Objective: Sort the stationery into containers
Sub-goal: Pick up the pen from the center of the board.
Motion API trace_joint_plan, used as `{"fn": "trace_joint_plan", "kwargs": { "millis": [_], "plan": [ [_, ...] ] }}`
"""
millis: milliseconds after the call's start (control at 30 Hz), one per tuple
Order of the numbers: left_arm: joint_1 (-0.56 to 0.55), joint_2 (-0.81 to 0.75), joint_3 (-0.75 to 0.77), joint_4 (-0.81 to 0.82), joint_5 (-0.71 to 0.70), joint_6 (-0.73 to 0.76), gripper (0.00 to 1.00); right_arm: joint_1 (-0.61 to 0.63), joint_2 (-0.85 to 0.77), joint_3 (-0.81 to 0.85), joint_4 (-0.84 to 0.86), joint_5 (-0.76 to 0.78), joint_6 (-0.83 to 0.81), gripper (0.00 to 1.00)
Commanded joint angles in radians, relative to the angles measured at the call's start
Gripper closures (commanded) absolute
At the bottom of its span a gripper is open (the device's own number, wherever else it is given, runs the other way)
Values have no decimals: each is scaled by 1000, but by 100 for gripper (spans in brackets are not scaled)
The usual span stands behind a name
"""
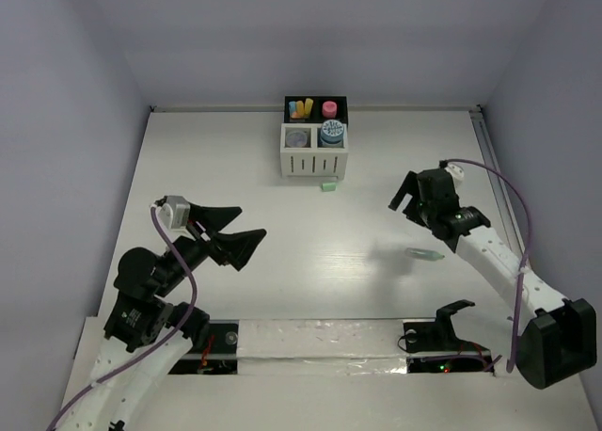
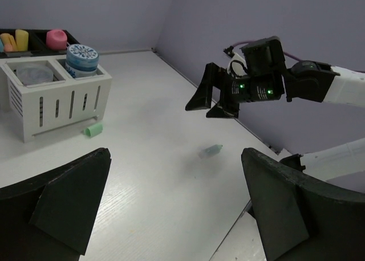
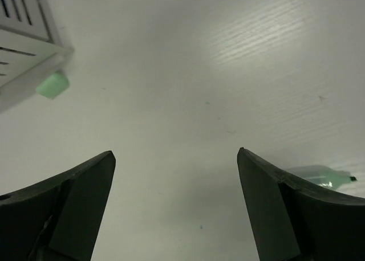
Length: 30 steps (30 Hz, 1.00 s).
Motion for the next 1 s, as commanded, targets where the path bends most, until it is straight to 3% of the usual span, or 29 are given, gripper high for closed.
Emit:
{"fn": "trace_joint_plan", "kwargs": {
  "millis": [0, 200, 367, 567, 833, 967],
  "plan": [
    [-9, -29, 7, 39, 8, 15, 1, -59, -33, -37, -168, -9, 89, 0],
    [-28, -73, 15, -19, -46, 27, 1, -216, -47, -175, -169, -133, 178, 0],
    [-47, -104, 15, -22, -52, 27, 1, -248, -86, -190, -251, -53, 214, 1],
    [-57, -110, 23, -31, -69, 33, 1, -276, -31, -200, -189, -92, 215, 3],
    [-57, -114, 20, -33, -75, 32, 1, -276, 130, -192, -13, -132, 243, 16],
    [-57, -102, 18, -31, -75, 29, 1, -276, 197, -175, 32, -142, 220, 27]
  ]
}}
